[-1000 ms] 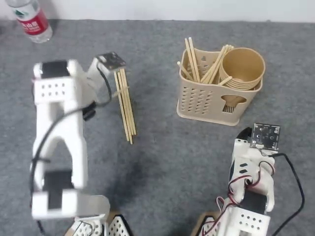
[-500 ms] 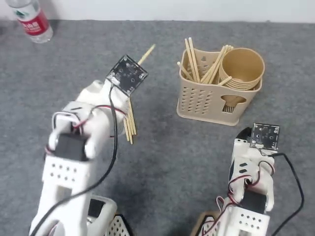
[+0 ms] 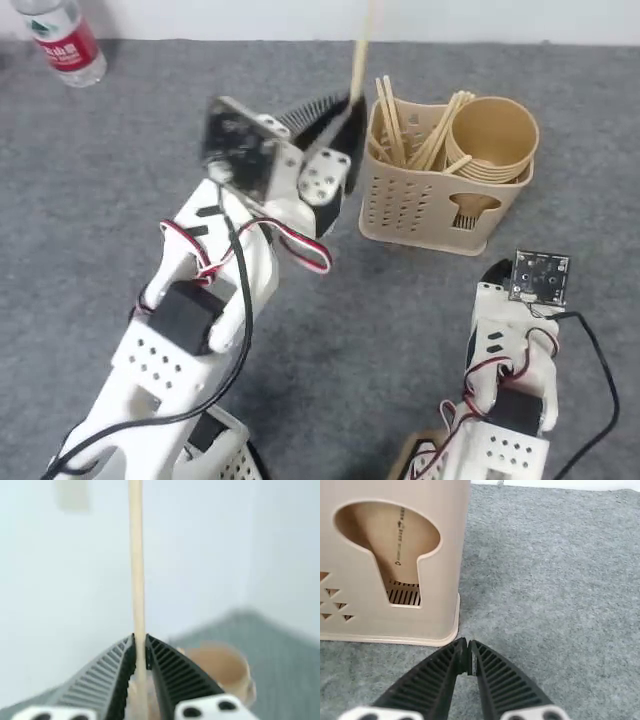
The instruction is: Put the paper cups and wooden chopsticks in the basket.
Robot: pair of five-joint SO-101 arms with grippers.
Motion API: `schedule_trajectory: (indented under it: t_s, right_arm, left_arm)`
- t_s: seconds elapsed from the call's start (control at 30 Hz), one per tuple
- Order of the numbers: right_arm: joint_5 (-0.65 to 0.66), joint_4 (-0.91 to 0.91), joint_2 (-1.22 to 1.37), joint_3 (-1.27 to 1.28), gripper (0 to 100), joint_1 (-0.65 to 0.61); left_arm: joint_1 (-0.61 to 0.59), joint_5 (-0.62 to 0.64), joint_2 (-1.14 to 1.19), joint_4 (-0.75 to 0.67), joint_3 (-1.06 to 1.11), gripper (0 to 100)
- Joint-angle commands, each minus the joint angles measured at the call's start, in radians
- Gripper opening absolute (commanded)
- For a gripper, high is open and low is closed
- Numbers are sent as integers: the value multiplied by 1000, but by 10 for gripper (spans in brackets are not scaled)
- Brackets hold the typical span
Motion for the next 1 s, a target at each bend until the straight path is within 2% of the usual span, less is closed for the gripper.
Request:
schedule_trajectory:
  t_s: [0.0,0.07,0.2,0.33,0.67,0.97]
  right_arm:
    - [20,-15,-10,11,9,-8]
    - [20,-15,-10,11,9,-8]
    - [20,-15,-10,11,9,-8]
    - [20,-18,-10,11,9,-8]
    - [20,-22,-10,14,9,-8]
    - [20,-22,-10,14,9,-8]
  left_arm:
    - [17,26,71,-385,77,12]
    - [15,40,157,-457,85,12]
    - [-5,173,344,-592,62,12]
    - [-23,189,470,-655,27,12]
    - [-49,189,497,-647,45,41]
    - [-46,193,486,-505,5,52]
